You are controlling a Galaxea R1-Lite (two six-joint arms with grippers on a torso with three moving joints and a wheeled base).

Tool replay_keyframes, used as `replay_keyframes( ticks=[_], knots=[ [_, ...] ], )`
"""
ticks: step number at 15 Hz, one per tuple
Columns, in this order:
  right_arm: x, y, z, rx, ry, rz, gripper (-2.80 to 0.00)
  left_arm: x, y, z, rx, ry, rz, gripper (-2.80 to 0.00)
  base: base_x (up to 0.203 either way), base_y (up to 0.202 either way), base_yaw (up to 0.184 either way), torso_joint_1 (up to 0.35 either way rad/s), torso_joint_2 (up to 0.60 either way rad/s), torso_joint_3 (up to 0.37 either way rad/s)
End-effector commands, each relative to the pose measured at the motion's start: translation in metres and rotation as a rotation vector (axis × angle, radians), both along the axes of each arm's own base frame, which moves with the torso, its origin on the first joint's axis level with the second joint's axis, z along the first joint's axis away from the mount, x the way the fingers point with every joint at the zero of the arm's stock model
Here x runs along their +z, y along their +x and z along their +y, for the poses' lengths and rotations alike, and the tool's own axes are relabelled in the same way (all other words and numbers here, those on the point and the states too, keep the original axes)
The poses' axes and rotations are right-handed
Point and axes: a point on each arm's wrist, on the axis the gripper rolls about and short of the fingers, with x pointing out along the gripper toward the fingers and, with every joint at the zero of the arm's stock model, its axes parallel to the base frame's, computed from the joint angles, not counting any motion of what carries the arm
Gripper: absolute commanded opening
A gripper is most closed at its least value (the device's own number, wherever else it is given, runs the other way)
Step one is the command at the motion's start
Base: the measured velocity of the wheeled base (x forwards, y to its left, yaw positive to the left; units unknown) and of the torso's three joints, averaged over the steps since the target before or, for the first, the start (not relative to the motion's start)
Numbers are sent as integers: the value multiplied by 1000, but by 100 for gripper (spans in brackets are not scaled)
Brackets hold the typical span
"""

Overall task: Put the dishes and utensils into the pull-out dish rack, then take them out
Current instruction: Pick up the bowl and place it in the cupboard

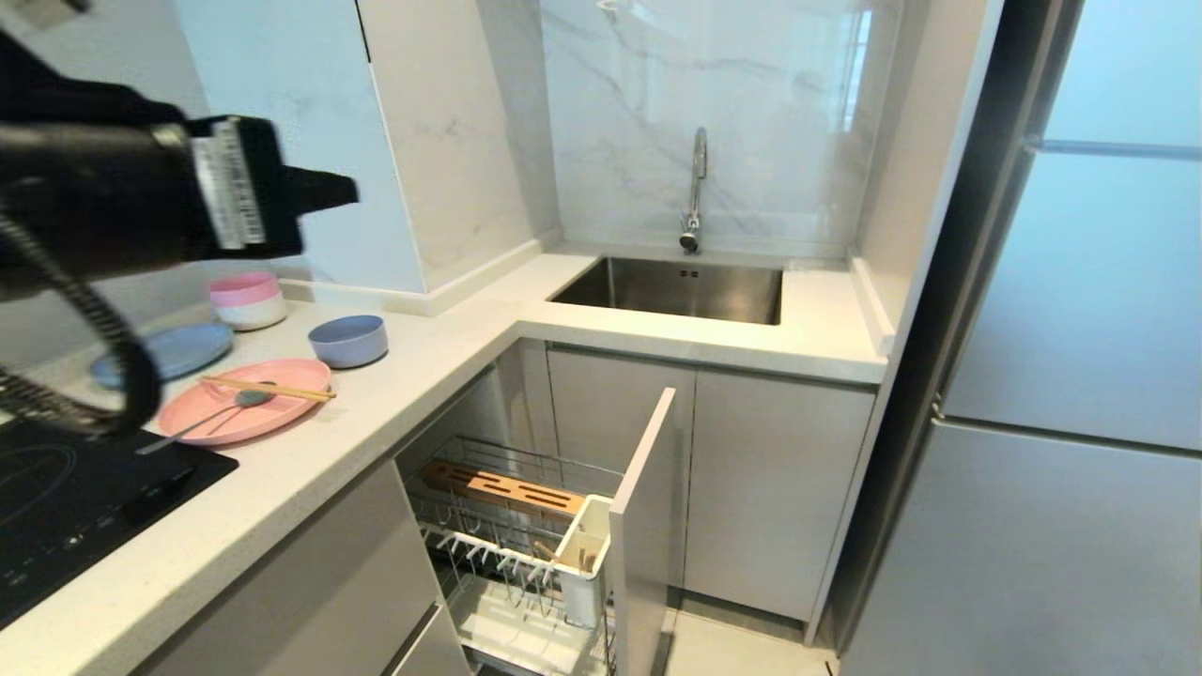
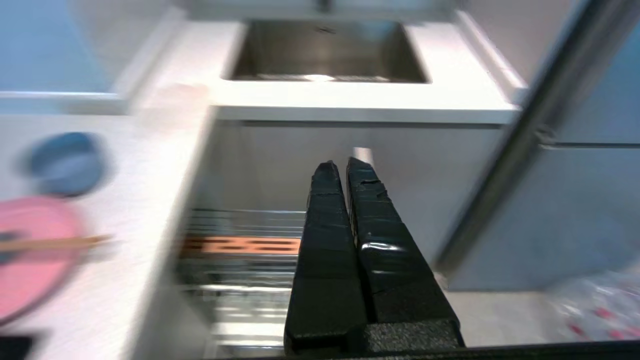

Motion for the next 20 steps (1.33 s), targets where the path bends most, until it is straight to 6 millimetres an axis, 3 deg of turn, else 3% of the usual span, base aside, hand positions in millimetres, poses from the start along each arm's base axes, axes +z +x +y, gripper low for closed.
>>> replay_keyframes(
  ticks=[1, 3, 5, 7, 9, 11, 12, 18, 20],
  knots=[
    [0, 0, 0, 0, 0, 1, -280, 5, -45, 44, 86, -24, -94, -280, 0, 0, 0, 0, 0, 0],
    [0, 0, 0, 0, 0, 0, -280, -7, -81, 76, 215, 0, -152, -280, 0, 0, 0, 0, 0, 0],
    [0, 0, 0, -1, 0, 1, -280, -22, -136, 96, 255, -2, -257, -280, 0, 0, 0, 0, 0, 0],
    [0, 0, 0, 0, 0, 0, -280, -51, -185, 109, 291, 15, -353, -280, 0, 0, 0, 0, 0, 0],
    [0, 0, 0, 0, 0, 0, -280, -87, -211, 114, 341, 32, -391, -280, 0, 0, 0, 0, 0, 0],
    [0, 0, 0, -1, 0, 1, -280, -121, -201, 112, 428, 38, -322, -280, 0, 0, 0, 0, 0, 0],
    [0, 0, 0, 0, 0, 0, -280, -129, -195, 110, 446, 43, -290, -280, 0, 0, 0, 0, 0, 0],
    [0, 0, 0, 0, 0, 0, -280, -133, -191, 109, 522, 65, -263, -280, 0, 0, 0, 0, 0, 0],
    [0, 0, 0, 0, 0, 1, -280, -148, -189, 103, 556, 64, -230, -280, 0, 0, 0, 0, 0, 0]
  ],
)
